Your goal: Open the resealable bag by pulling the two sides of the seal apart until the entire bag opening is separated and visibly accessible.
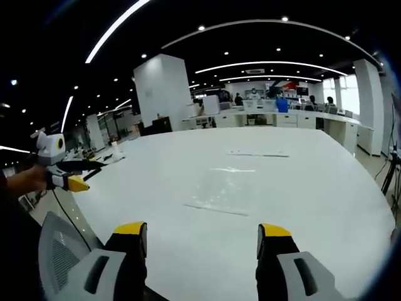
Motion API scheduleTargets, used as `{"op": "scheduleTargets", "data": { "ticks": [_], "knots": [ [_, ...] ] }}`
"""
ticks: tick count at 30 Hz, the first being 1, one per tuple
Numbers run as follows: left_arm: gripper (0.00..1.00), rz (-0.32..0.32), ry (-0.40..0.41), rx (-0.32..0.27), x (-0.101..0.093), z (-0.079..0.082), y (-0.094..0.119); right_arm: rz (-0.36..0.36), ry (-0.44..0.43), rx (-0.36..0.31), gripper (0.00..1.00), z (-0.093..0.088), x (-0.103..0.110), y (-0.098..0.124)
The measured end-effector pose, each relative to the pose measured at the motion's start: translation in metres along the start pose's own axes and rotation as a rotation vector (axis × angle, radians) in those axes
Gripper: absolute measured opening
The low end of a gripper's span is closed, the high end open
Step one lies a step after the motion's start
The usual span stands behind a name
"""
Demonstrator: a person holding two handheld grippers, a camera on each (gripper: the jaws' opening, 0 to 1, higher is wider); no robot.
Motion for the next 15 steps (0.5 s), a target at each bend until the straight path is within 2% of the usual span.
{"op": "scheduleTargets", "data": {
  "ticks": [15],
  "knots": [
    [0.9, -0.009, -0.006, 0.01, 0.0, 0.002, -0.005, 0.027, 0.035, 0.023, 0.69, 0.006, -0.007, -0.012]
  ]
}}
Point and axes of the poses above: the point that each gripper's makers call its tool centre point, and the gripper's own axes: y roughly backward along the fingers, x roughly to its left, z roughly out of its top, the point moved 5 cm from there along y, roughly backward along the fingers, and after that the axes turned 7 degrees about z, right-handed, at the moved point
